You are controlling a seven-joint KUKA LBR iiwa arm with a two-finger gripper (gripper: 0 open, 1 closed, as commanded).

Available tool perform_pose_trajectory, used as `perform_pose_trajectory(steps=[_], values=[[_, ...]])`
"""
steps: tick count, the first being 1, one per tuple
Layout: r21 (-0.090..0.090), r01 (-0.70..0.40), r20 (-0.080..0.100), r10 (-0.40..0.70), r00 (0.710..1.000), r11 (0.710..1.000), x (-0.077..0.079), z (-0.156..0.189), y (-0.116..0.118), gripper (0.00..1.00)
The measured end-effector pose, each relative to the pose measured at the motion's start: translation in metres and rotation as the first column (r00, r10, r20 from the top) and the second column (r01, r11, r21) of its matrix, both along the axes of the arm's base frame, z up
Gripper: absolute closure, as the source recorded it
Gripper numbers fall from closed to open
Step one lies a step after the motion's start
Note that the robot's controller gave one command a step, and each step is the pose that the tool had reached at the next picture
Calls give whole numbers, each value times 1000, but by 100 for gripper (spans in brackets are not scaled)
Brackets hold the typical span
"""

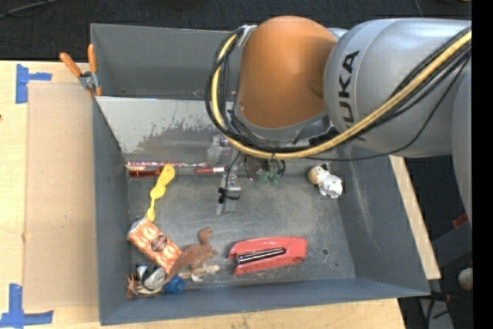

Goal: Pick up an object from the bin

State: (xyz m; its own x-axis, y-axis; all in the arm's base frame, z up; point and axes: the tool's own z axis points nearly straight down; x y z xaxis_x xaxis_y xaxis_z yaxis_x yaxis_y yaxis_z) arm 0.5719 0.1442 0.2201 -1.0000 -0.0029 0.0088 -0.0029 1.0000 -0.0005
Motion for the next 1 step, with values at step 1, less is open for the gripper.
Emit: perform_pose_trajectory(steps=[1], values=[[1, 3, 8, -3, 1000, 1000, 2, 5, -1, 0]])
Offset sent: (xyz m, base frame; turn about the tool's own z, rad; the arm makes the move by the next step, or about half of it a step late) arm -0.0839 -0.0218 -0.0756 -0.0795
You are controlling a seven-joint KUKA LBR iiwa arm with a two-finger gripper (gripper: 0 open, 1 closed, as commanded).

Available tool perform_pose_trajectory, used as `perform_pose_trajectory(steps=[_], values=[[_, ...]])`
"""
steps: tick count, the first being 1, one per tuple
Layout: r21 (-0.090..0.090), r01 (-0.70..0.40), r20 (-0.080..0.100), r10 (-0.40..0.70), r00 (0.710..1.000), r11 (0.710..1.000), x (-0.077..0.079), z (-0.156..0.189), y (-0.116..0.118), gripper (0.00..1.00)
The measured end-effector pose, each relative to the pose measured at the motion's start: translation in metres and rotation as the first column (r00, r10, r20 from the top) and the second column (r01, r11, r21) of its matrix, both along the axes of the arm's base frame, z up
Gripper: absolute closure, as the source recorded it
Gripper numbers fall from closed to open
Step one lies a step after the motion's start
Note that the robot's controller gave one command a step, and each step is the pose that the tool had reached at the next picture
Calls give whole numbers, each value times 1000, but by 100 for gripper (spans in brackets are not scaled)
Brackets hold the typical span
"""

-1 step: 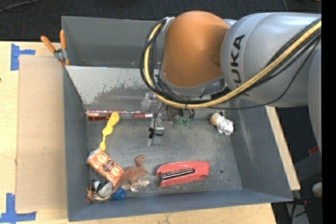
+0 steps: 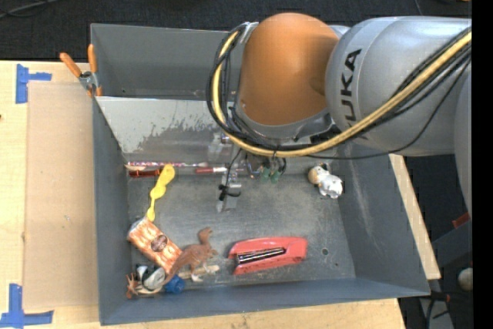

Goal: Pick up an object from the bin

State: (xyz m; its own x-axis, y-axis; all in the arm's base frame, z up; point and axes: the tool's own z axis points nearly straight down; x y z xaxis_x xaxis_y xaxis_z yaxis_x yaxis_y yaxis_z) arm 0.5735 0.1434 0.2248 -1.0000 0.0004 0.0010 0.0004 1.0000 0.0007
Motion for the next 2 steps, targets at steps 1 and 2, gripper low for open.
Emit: perform_pose_trajectory(steps=[1, 2], values=[[0, -72, -2, 72, 997, 997, -73, -68, -17, 0], [-1, -329, 8, 329, 944, 944, -75, -92, -16, 0]])
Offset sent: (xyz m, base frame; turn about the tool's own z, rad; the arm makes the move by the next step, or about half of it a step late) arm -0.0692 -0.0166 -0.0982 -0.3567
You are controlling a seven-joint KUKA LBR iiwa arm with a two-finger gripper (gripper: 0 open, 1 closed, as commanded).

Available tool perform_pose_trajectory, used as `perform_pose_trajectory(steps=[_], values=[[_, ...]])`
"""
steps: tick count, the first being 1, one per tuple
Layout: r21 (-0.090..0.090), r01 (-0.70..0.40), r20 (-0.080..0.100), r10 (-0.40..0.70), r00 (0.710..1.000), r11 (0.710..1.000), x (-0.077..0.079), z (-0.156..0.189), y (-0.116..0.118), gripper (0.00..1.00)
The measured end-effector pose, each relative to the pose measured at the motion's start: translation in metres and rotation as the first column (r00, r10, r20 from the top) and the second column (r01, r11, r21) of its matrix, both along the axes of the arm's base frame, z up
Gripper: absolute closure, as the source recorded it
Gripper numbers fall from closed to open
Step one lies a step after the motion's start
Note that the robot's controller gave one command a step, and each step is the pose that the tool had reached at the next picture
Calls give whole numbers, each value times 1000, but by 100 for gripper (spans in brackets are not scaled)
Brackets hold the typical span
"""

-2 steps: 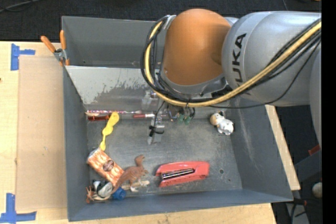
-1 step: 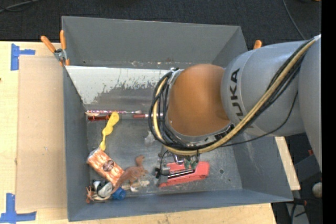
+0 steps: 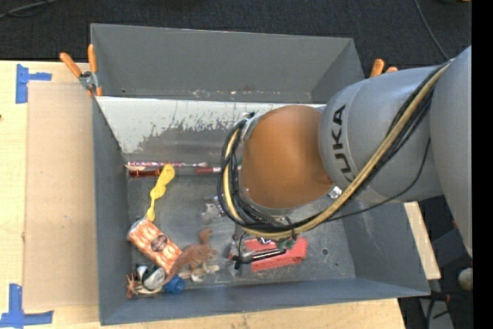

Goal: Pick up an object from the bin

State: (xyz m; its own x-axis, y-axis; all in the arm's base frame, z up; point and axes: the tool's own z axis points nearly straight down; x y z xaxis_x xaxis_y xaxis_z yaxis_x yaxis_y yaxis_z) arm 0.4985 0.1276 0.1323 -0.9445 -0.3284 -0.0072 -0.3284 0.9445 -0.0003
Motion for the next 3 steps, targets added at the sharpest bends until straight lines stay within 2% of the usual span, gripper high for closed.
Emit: perform_pose_trajectory(steps=[1, 2, 3], values=[[-2, 146, -10, -146, 989, 989, -14, -24, -60, 0], [2, -272, 10, 272, 962, 962, 9, -58, 82, 100], [2, -271, 10, 271, 963, 963, 9, -58, 81, 100]])
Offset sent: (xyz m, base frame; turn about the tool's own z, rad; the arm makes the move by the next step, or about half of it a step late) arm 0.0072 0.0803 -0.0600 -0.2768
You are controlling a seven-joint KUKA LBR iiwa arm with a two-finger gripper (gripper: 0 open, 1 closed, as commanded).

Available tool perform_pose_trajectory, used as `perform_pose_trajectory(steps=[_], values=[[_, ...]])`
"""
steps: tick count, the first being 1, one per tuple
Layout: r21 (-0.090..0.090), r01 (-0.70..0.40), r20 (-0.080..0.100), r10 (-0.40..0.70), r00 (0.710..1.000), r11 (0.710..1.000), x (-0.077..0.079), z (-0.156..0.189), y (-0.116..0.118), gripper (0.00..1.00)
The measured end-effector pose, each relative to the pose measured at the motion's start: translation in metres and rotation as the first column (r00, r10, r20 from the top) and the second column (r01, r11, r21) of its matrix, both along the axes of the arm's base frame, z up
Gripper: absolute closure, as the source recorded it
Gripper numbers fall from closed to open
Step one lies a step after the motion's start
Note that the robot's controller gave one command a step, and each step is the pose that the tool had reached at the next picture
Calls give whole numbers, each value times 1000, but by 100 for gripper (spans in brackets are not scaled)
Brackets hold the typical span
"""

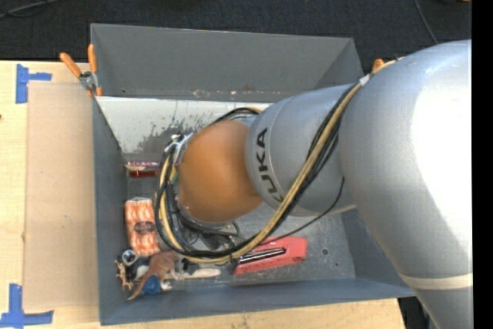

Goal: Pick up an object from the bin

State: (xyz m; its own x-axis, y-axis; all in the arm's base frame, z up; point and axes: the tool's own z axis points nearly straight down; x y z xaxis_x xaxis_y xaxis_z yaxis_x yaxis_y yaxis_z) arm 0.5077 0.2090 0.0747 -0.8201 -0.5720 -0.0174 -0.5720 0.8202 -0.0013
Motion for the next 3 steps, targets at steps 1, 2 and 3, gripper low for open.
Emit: perform_pose_trajectory(steps=[1, 2, 3], values=[[-2, 0, -3, 0, 1000, 1000, 1, 3, 0, 100], [2, -29, 6, 29, 1000, 1000, 10, 76, 4, 100], [0, -18, -2, 18, 1000, 1000, 8, 50, 2, 100]])
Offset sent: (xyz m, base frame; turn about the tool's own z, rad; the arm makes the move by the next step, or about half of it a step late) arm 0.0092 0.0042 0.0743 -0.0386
